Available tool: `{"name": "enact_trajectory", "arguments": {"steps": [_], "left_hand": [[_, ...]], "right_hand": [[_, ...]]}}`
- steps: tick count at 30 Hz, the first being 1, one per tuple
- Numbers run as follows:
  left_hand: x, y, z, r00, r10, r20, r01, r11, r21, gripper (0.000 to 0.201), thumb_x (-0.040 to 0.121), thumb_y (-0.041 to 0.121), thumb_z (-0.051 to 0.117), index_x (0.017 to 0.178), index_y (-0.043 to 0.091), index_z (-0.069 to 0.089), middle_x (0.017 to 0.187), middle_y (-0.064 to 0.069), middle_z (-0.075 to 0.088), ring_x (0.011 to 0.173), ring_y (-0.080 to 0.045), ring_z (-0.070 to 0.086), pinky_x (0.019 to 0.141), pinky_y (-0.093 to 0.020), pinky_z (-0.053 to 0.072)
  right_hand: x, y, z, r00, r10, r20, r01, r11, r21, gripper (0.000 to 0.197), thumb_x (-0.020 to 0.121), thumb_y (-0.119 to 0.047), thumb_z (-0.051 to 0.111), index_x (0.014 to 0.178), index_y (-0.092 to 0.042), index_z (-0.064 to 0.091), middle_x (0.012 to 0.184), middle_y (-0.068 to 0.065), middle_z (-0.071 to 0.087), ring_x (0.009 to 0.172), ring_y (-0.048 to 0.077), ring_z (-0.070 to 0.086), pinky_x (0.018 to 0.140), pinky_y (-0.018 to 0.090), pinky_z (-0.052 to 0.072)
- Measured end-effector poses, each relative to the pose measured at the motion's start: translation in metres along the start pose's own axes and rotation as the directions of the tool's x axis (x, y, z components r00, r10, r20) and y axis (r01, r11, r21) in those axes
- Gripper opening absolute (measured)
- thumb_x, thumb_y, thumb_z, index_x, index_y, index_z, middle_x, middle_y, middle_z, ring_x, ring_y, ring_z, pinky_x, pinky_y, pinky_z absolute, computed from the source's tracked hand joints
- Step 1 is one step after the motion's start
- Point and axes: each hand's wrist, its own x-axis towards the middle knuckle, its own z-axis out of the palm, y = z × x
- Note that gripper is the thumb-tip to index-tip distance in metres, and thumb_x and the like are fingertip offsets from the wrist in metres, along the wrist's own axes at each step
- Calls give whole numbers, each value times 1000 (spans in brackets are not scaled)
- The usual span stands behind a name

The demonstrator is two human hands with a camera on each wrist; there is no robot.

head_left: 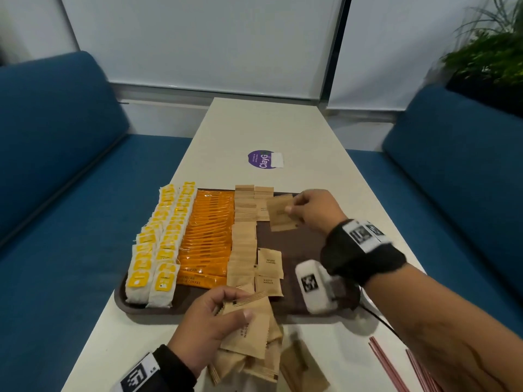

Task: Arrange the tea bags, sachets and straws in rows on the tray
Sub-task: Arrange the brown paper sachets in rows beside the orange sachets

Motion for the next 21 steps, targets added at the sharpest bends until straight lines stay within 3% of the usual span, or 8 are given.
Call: {"name": "enact_trajectory", "arguments": {"steps": [3, 5, 6, 8, 11, 13, 18, 21], "left_hand": [[3, -3, -1, 1000, -17, -25, 17, 1000, -21, 19, 73, -4, 71, 86, 9, 69, 92, 0, 70, 81, -11, 66, 64, -21, 50], [3, -3, -3, 999, -21, -26, 20, 999, -35, 22, 69, -6, 75, 85, 7, 69, 78, 3, 72, 68, -6, 68, 54, -15, 50], [3, -3, -4, 1000, -15, -26, 14, 999, -37, 25, 65, -5, 79, 85, 6, 69, 75, 5, 73, 66, -4, 68, 52, -14, 49], [3, -5, -8, 999, -11, -34, 10, 999, -50, 25, 63, -3, 79, 84, 4, 68, 72, 10, 73, 64, -2, 68, 51, -13, 48], [3, -6, -14, 998, -1, -56, -2, 999, -53, 19, 72, -11, 69, 82, 5, 68, 69, 11, 72, 61, 0, 66, 51, -11, 47], [3, -8, -18, 997, 9, -71, -12, 999, -41, 19, 72, -9, 70, 82, 6, 69, 71, 9, 72, 62, 1, 66, 52, -10, 47], [5, -9, -19, 997, 2, -76, -5, 999, -49, 19, 66, 3, 80, 82, 10, 71, 76, 8, 73, 66, -3, 67, 53, -13, 48], [4, -10, -19, 997, 0, -74, -4, 998, -65, 32, 50, 14, 75, 82, 11, 71, 77, 5, 73, 65, -7, 68, 54, -16, 50]], "right_hand": [[46, 12, 20, 978, 190, 85, -193, 981, 24, 11, 90, -13, 63, 96, -5, 67, 95, 10, 68, 65, 12, 56, 59, 22, 51], [68, 20, 35, 965, 226, 134, -228, 974, -2, 9, 90, -11, 61, 82, -11, 62, 109, 17, 68, 67, 15, 57, 66, 26, 54], [78, 25, 41, 966, 219, 137, -222, 975, 6, 17, 89, -10, 61, 74, -16, 56, 112, 18, 66, 63, 13, 55, 60, 24, 51], [93, 33, 48, 961, 232, 148, -236, 972, 7, 23, 86, -10, 62, 69, -20, 51, 102, 14, 67, 58, 10, 51, 52, 20, 44], [106, 28, 56, 921, 338, 194, -316, 939, -133, 16, 90, -22, 61, 77, -14, 54, 77, 1, 59, 66, 12, 56, 64, 22, 48], [112, 24, 60, 893, 407, 192, -344, 893, -290, 27, 93, -35, 57, 77, -13, 54, 71, -1, 58, 69, 13, 57, 68, 25, 46], [122, 22, 64, 854, 465, 235, -390, 870, -302, 26, 91, -33, 61, 74, -15, 55, 63, -1, 60, 53, 10, 52, 50, 26, 37], [115, 21, 60, 887, 417, 200, -358, 893, -273, 22, 89, -31, 63, 76, -14, 59, 64, -2, 62, 53, 9, 55, 49, 24, 38]]}}
